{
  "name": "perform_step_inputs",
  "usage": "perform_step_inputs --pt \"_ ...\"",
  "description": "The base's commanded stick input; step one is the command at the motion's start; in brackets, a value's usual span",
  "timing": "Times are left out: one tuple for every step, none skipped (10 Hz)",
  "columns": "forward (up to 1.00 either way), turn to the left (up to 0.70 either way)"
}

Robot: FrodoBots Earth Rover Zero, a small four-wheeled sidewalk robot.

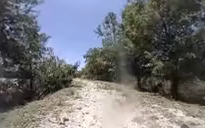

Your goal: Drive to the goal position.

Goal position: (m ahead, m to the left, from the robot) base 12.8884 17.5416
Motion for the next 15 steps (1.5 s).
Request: perform_step_inputs --pt "0.30 -0.75" --pt "0.30 -0.75" --pt "0.30 -0.42" --pt "0.30 0.00" --pt "0.30 0.00" --pt "0.30 0.00" --pt "0.30 0.00" --pt "0.30 0.00" --pt "0.30 0.00" --pt "0.30 0.00" --pt "0.30 0.00" --pt "0.30 0.41" --pt "0.30 0.75" --pt "0.30 0.75" --pt "0.30 0.75"
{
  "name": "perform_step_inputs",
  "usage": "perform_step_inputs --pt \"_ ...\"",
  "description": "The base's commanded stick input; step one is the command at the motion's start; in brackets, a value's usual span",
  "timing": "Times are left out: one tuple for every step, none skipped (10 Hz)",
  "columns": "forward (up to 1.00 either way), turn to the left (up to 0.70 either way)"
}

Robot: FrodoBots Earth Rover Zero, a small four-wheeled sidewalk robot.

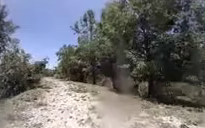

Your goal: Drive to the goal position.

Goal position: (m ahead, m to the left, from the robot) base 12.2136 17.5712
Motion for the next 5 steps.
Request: perform_step_inputs --pt "0.30 0.75" --pt "0.30 0.50" --pt "0.30 0.00" --pt "0.30 0.00" --pt "0.30 0.00"
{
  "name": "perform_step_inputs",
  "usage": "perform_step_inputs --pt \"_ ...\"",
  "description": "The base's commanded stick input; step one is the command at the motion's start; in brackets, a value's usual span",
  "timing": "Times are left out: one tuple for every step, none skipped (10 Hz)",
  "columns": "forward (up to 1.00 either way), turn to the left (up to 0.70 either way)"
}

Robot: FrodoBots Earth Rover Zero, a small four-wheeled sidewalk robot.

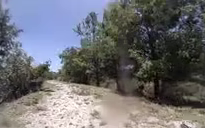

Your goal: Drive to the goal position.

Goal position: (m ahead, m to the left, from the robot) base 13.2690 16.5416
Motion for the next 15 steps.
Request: perform_step_inputs --pt "0.30 0.00" --pt "0.30 0.00" --pt "0.30 0.00" --pt "0.30 0.00" --pt "0.30 0.00" --pt "0.30 0.00" --pt "0.30 0.00" --pt "0.30 0.00" --pt "0.30 0.00" --pt "0.30 0.00" --pt "0.30 0.15" --pt "0.30 0.75" --pt "0.30 0.75" --pt "0.30 0.75" --pt "0.30 0.75"
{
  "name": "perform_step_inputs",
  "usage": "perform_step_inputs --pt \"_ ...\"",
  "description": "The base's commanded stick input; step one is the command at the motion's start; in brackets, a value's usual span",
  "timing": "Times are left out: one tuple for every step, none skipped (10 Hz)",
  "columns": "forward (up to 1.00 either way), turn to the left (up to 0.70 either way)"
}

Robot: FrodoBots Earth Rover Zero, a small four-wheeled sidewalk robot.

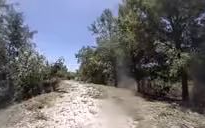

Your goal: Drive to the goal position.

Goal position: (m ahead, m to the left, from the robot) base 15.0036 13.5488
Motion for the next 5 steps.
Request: perform_step_inputs --pt "0.30 0.75" --pt "0.30 0.75" --pt "0.30 0.35" --pt "0.30 0.00" --pt "0.30 0.00"
